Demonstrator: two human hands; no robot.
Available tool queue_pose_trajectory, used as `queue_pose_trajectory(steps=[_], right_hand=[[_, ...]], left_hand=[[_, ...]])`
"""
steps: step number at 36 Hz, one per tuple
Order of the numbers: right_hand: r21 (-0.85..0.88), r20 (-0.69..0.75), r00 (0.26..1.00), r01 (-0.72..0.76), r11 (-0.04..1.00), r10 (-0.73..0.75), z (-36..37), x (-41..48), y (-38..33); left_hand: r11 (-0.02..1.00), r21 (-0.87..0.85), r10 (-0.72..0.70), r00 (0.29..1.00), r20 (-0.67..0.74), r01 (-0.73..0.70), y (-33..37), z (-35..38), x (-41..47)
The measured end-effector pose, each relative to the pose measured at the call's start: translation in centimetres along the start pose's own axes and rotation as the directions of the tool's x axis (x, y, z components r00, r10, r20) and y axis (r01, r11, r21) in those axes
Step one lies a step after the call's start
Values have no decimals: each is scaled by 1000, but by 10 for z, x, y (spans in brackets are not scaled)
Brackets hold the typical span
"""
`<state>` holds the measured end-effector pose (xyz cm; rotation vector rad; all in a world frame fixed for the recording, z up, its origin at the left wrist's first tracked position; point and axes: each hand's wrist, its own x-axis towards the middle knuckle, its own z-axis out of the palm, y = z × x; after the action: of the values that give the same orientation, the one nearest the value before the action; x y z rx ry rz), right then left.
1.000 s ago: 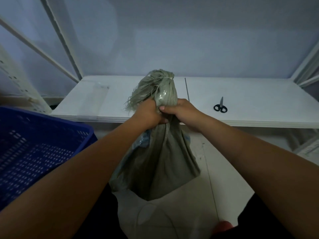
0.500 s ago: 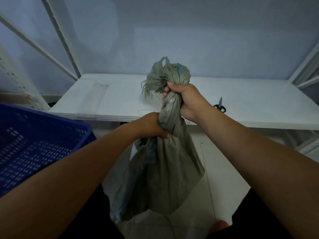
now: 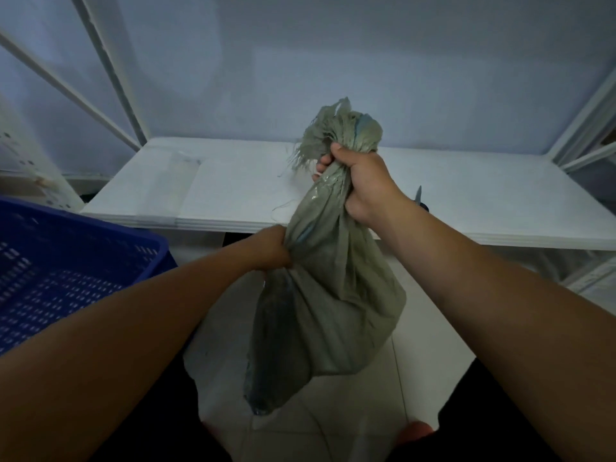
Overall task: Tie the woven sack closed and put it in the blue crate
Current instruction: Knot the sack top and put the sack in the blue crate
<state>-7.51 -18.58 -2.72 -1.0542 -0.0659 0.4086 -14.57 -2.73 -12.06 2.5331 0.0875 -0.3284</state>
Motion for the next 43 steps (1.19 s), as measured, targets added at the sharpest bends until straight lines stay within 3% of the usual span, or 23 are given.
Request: queue_pose_trajectory(steps=[16, 33, 38, 43], right_hand=[[-112, -44, 999, 24, 993, -29, -8, 15, -20], [-18, -90, 991, 98, 995, -99, 39, -11, -36], [-59, -140, 989, 45, 997, -53, 50, -26, -24], [-219, -199, 979, -84, 972, 40, 60, -25, -12]], left_hand=[[997, -25, -71, 984, -166, 68, 2, -50, 2], [993, -103, -95, 904, -416, 57, 16, -99, -37], [979, -197, -142, 875, -462, 55, 12, -113, -51], [956, -287, -194, 849, -492, 52, 14, -121, -60]])
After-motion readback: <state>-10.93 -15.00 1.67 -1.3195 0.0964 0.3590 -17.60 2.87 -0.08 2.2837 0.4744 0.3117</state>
